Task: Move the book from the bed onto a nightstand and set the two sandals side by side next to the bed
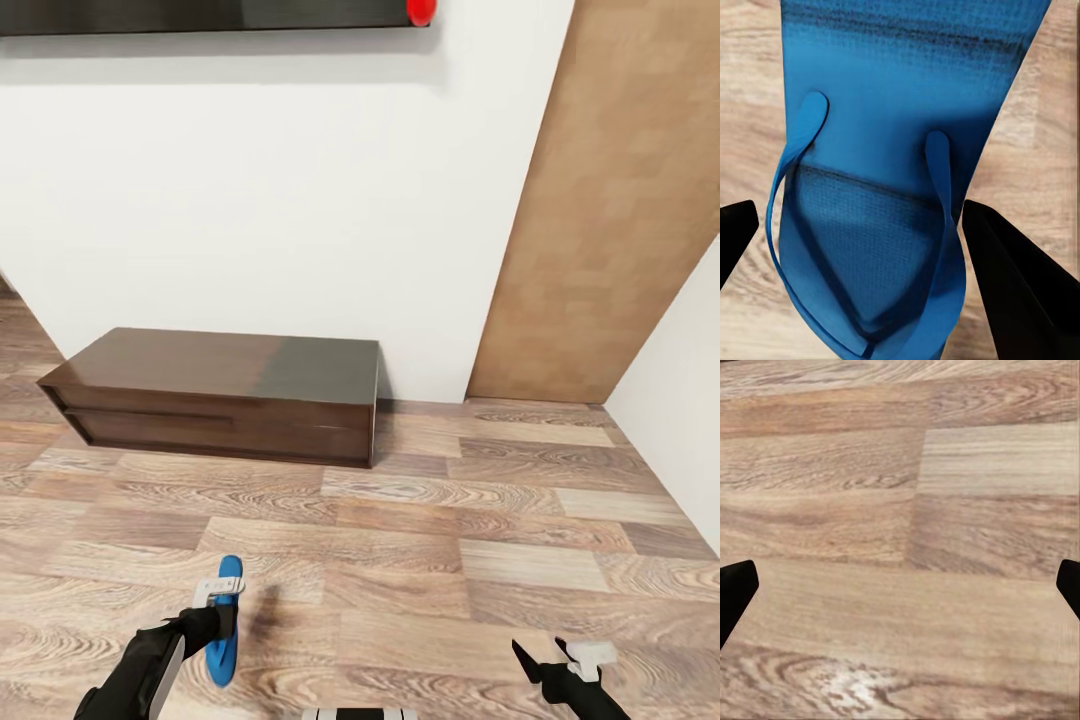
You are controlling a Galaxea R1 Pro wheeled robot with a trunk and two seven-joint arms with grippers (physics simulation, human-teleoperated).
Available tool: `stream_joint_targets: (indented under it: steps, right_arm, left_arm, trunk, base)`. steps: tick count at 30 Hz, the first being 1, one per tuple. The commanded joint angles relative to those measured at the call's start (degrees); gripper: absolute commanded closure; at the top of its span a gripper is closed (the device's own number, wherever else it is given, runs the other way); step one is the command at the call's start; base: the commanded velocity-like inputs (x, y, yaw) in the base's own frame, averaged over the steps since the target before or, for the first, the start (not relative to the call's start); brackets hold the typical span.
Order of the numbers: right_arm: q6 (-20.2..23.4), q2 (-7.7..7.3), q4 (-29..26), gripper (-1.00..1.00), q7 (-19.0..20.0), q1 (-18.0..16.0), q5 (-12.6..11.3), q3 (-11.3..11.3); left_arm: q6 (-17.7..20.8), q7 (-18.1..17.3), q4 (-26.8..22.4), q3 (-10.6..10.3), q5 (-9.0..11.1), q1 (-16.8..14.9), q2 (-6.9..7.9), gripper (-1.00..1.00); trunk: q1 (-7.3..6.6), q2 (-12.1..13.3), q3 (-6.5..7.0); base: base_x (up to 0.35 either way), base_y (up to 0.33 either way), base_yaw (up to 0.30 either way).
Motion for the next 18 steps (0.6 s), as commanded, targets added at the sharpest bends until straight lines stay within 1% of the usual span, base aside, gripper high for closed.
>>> stream_joint_targets:
  steps: [1, 18]
  right_arm:
    - [0.1, 0.01, 0.1, -1.0, 0.6, 0.0, -0.3, -0.3]
    - [0.1, 0.01, 0.1, -1.0, 0.6, 0.0, -0.3, -0.2]
  left_arm:
    - [0.2, -0.5, -0.1, 0.3, -0.7, 0.0, -0.05, 1.0]
    - [0.2, -0.5, -0.1, 0.3, -0.7, 0.0, -0.04, 1.0]
  trunk:
    - [-0.03, 0.0, 0.18]
    - [-0.47, 0.2, 3.95]
  base:
    - [0.0, 0.0, 0.0]
    - [0.0, 0.0, 0.0]
